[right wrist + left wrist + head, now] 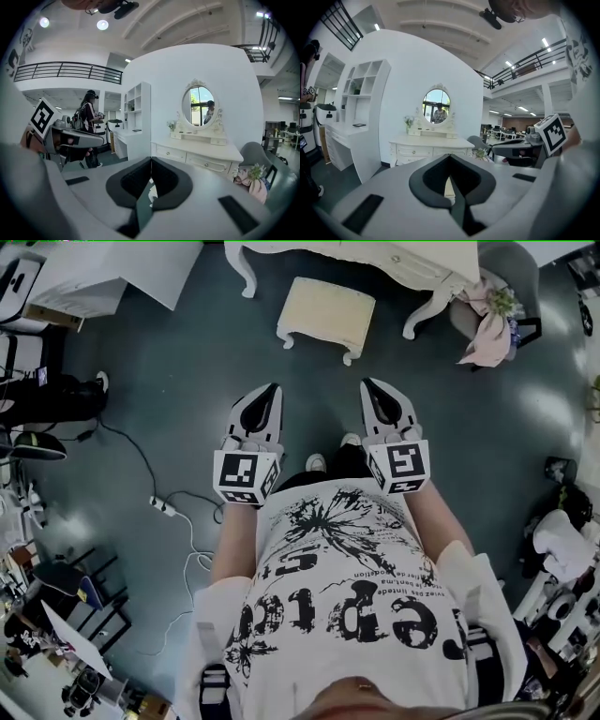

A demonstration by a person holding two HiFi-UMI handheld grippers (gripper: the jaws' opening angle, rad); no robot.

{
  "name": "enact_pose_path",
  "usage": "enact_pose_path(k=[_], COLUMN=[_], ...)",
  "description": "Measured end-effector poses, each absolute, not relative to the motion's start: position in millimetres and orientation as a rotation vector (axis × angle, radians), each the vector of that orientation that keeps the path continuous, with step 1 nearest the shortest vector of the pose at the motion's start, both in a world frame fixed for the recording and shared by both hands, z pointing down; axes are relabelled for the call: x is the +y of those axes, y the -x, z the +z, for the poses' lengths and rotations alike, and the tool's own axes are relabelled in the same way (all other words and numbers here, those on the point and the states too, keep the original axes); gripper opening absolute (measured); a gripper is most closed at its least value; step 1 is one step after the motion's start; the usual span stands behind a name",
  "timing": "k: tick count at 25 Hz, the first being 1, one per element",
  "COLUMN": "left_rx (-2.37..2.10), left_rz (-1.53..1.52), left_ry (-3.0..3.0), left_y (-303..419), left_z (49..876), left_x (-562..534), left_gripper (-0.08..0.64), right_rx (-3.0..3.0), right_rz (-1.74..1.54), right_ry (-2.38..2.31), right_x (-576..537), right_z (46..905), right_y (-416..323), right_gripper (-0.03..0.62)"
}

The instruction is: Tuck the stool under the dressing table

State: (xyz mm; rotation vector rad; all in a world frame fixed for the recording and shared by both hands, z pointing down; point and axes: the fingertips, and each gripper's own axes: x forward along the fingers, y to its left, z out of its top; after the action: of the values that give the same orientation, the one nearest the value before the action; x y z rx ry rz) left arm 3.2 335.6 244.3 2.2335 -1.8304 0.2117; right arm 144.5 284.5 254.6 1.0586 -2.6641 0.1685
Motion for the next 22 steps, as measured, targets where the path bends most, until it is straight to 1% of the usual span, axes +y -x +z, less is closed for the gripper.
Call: enact_pose_path(k=[6, 12, 17, 22], left_rx=[-1.787, -1.787, -1.789, -1.684], left_rz=[0.259, 0.283, 0.315, 0.393], left_ry=[-2.244, -2.208, -2.227, -2.270], left_y=[-2, 10, 15, 18], left_z=[264, 282, 294, 332], left_x=[245, 142, 78, 36], left_gripper=[0.020, 0.020, 0.020, 0.020], right_rx=[-2.642, -2.644, -2.616, -2.538], right_rz=[0.227, 0.355, 0.387, 0.438], right_ry=[-1.078, -1.097, -1.048, -1.082], right_x=[196, 99, 43, 2], right_z=[277, 296, 320, 356], right_y=[-137, -129, -120, -113], right_gripper=[0.018, 0.018, 0.018, 0.018])
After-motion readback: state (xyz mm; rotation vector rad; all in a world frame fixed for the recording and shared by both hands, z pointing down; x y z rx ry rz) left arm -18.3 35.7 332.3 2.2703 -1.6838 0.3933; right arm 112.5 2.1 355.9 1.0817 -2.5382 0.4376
